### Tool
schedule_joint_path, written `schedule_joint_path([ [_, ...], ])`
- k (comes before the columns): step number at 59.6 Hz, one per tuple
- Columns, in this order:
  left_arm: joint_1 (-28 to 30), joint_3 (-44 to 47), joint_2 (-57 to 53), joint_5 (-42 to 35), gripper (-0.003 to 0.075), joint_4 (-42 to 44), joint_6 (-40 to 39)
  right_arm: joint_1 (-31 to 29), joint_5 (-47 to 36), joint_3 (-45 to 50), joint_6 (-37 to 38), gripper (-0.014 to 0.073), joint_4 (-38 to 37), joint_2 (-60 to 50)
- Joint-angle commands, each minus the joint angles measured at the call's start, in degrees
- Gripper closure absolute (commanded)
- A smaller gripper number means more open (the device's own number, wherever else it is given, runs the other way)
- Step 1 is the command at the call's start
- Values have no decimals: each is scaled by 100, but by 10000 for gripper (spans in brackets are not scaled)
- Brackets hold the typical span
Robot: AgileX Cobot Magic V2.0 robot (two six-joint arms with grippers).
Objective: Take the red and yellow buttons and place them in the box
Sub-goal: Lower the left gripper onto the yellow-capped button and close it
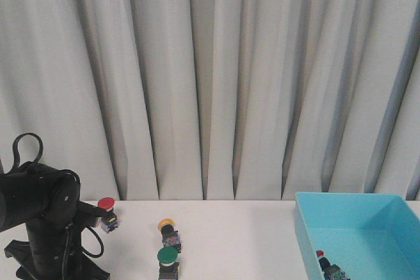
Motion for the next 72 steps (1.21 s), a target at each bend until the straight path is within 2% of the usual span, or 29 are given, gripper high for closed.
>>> schedule_joint_path([
  [1, -6, -140, -207, -95, 266, 18, -19, -15, -325, -161, -40, 602, 96, -66],
  [38, 218, -140, -92, -317, 266, 24, -9, -15, -226, -161, -40, 602, 107, -66],
  [51, 218, -140, -92, -383, 270, -718, 718, -15, -221, -161, -40, 602, 114, -66],
  [63, 218, -141, -92, -383, 270, -331, 341, -15, -202, -161, -40, 602, 124, -66],
  [72, 218, -146, -92, -429, 270, -288, 341, -15, -197, -161, -40, 602, 183, -66],
])
